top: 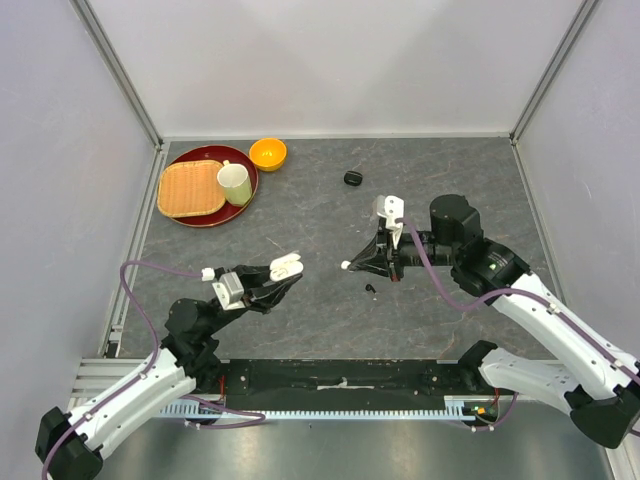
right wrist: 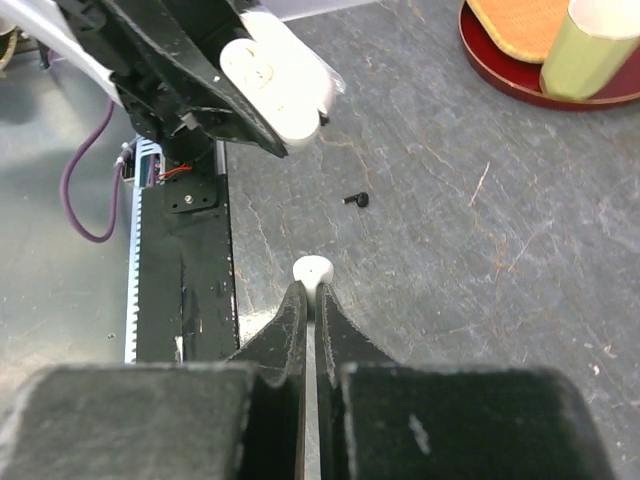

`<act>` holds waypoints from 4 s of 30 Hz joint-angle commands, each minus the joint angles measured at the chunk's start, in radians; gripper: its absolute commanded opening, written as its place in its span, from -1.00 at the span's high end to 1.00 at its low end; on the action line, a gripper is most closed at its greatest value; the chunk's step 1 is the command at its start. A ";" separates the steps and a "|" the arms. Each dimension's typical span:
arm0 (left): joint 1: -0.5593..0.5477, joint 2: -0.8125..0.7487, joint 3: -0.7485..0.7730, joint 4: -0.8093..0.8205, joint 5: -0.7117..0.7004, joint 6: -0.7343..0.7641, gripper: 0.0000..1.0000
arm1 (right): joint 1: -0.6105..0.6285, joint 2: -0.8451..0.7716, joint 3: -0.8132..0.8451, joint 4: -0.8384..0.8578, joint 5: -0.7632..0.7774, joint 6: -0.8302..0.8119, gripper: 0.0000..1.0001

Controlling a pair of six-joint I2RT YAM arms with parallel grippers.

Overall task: Insert the wireless bluetooth earbuds into the charging case
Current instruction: Place the earbud in the charging case.

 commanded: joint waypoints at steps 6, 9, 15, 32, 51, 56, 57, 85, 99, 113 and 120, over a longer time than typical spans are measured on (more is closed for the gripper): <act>-0.004 0.036 0.013 0.142 0.094 -0.052 0.96 | 0.002 -0.022 0.116 -0.075 -0.156 -0.143 1.00; -0.004 0.044 0.015 0.154 0.125 -0.057 0.96 | 0.002 -0.010 0.134 -0.082 -0.191 -0.150 1.00; -0.004 0.065 0.009 0.208 0.151 -0.067 0.96 | 0.002 0.013 0.176 -0.097 -0.311 -0.157 1.00; -0.004 0.186 0.032 0.312 0.252 -0.109 0.96 | 0.051 0.154 0.208 -0.051 -0.313 -0.139 0.75; -0.002 0.228 0.062 0.289 0.318 -0.104 0.96 | 0.126 0.245 0.242 0.003 -0.267 -0.188 0.91; -0.004 0.246 0.067 0.301 0.329 -0.112 0.96 | 0.137 0.253 0.236 0.011 -0.236 -0.206 0.91; -0.004 0.248 0.067 0.304 0.330 -0.112 0.96 | 0.141 0.257 0.236 0.012 -0.230 -0.206 0.90; -0.004 0.245 0.048 0.355 0.321 -0.127 0.96 | 0.161 0.277 0.191 -0.005 -0.113 -0.208 0.83; -0.002 0.246 0.044 0.358 0.310 -0.127 0.96 | 0.161 0.290 0.205 -0.023 -0.073 -0.193 0.48; -0.004 0.248 0.045 0.324 0.281 -0.110 0.96 | 0.160 0.238 0.211 -0.014 -0.053 -0.190 0.12; -0.004 0.251 0.058 0.254 0.235 -0.081 0.96 | 0.160 0.162 0.171 0.023 -0.035 -0.159 0.02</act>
